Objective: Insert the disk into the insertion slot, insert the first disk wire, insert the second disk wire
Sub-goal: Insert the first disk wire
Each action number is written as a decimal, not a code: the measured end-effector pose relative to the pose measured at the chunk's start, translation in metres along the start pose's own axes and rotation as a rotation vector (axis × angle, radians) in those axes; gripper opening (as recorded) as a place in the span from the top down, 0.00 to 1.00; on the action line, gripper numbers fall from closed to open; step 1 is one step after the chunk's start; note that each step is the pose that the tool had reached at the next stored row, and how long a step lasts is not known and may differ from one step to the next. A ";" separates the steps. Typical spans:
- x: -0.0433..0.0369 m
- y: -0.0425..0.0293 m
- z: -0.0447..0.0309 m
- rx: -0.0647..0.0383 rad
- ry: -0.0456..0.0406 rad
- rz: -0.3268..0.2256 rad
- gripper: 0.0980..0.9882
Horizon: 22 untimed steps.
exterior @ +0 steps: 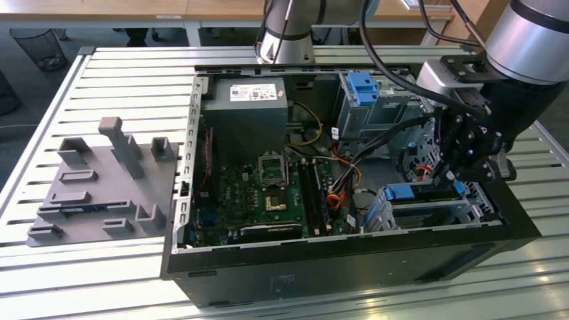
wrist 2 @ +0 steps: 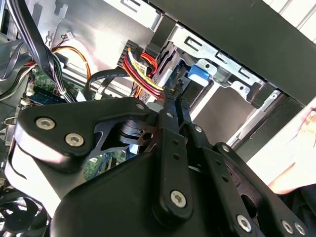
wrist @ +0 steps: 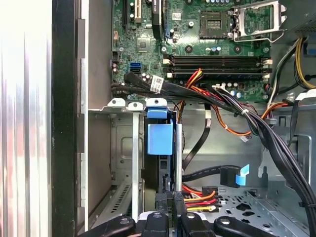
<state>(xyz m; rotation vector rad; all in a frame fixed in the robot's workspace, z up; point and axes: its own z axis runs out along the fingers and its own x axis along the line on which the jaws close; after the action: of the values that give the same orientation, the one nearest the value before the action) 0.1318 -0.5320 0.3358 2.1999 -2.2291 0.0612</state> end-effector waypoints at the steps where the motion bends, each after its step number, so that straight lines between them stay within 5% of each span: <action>1: 0.0000 0.0000 0.0002 0.000 0.0000 0.000 0.93; 22: 0.0003 -0.0002 0.0005 0.000 0.0000 0.002 0.93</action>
<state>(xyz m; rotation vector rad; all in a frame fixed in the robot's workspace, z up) 0.1320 -0.5324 0.3353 2.1971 -2.2318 0.0613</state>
